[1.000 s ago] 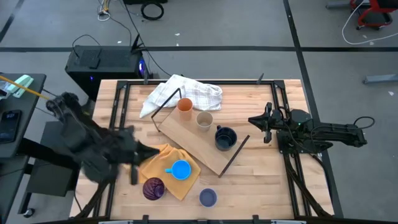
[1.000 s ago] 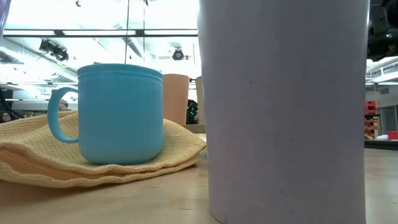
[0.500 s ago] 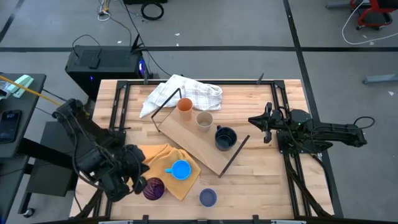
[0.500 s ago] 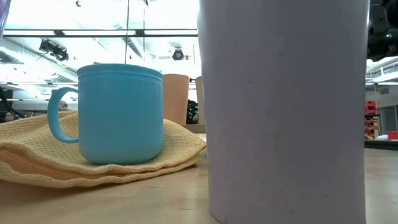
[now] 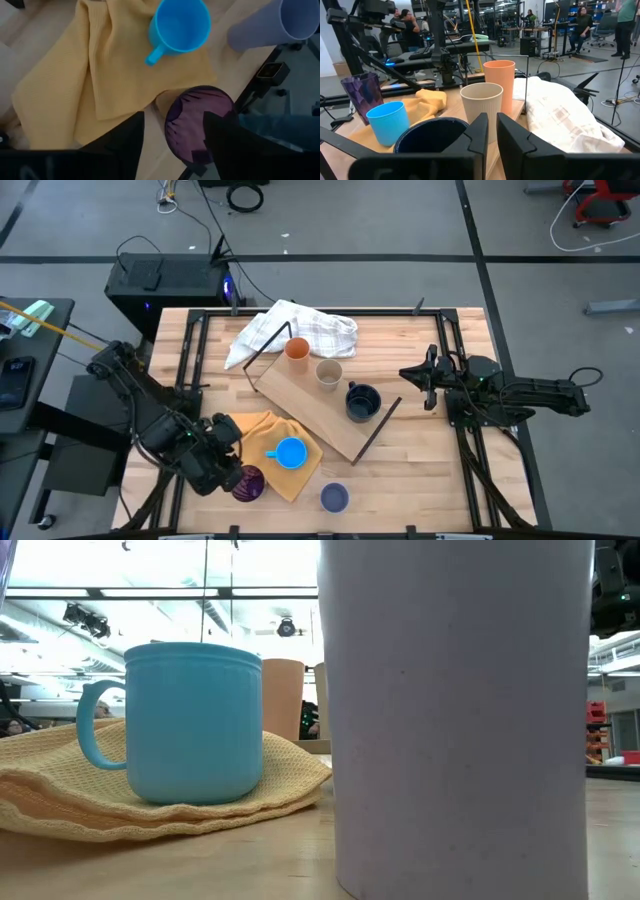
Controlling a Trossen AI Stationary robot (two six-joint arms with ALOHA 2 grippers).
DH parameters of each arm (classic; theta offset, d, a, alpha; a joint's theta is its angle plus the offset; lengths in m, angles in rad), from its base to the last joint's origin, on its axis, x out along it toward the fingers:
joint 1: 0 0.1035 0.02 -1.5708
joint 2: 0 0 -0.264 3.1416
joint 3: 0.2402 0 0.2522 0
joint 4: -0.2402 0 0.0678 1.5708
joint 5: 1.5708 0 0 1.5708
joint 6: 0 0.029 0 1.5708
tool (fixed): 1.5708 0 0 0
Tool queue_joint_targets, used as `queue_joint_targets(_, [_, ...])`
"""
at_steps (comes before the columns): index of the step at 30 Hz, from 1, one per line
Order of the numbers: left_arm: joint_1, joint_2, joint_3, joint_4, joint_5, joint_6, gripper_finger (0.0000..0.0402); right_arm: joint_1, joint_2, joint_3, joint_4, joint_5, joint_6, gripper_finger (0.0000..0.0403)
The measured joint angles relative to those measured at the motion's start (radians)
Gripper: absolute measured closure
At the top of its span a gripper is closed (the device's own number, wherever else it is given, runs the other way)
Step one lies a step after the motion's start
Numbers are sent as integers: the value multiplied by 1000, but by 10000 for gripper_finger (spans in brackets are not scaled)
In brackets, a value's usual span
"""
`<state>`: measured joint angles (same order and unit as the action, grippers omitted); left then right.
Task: Stack small to large cups/mugs on shelf
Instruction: Put the blue mug on the shelf
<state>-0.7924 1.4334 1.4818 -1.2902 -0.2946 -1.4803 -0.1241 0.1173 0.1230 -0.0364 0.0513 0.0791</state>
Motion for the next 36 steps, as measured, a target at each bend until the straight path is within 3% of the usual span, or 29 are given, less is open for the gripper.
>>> queue_joint_targets(14, [92, 117, 0, 1, 179, 164, 188, 0, 0, 0, 0, 0, 0, 357])
queue_joint_targets(26, [96, 172, 0, 24, 208, 170, 158, 0, 0, 0, 0, 0, 0, 357])
queue_joint_targets(36, [107, 171, 0, 10, 207, 184, 159, 0, 0, 0, 0, 0, 0, 357])
